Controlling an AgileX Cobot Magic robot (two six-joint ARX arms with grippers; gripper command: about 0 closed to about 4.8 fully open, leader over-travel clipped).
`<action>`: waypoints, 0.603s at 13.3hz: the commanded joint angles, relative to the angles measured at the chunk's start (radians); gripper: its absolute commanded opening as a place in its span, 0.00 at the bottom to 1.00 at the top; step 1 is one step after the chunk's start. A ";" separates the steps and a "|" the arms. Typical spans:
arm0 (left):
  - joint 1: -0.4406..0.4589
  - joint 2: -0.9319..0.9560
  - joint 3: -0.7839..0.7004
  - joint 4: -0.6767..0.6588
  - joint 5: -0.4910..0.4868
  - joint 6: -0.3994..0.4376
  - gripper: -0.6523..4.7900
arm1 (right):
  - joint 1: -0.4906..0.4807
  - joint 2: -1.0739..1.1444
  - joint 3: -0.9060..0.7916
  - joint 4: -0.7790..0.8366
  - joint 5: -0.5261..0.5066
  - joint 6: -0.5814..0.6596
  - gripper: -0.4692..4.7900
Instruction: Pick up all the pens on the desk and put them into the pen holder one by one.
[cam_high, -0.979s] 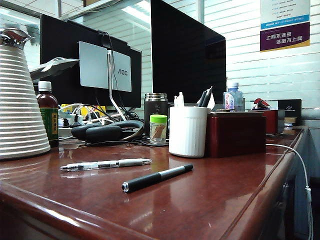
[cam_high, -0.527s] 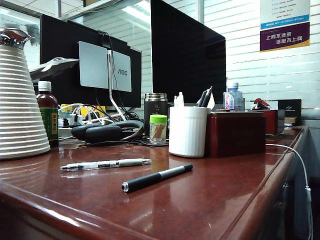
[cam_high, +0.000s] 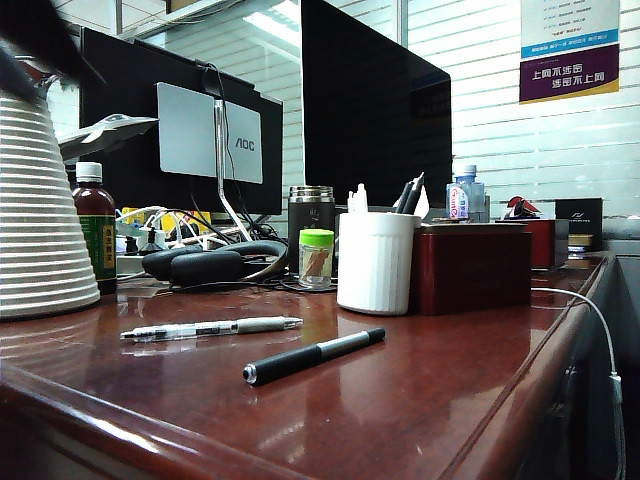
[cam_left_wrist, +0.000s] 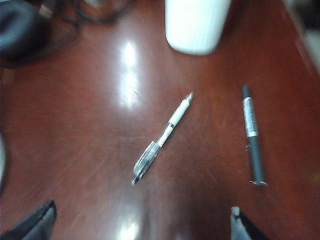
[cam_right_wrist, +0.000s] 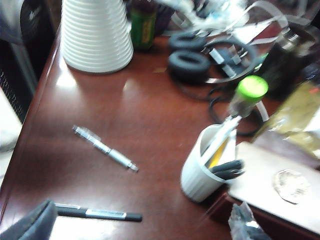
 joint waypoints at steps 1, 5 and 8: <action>-0.027 0.190 0.004 0.132 -0.017 0.005 1.00 | 0.028 0.040 0.006 0.030 0.001 -0.003 0.99; -0.029 0.435 0.005 0.191 -0.016 0.024 1.00 | 0.029 0.106 0.006 0.029 0.002 -0.004 0.99; -0.037 0.526 0.027 0.242 0.004 0.093 1.00 | 0.029 0.151 0.006 0.030 0.001 -0.026 0.99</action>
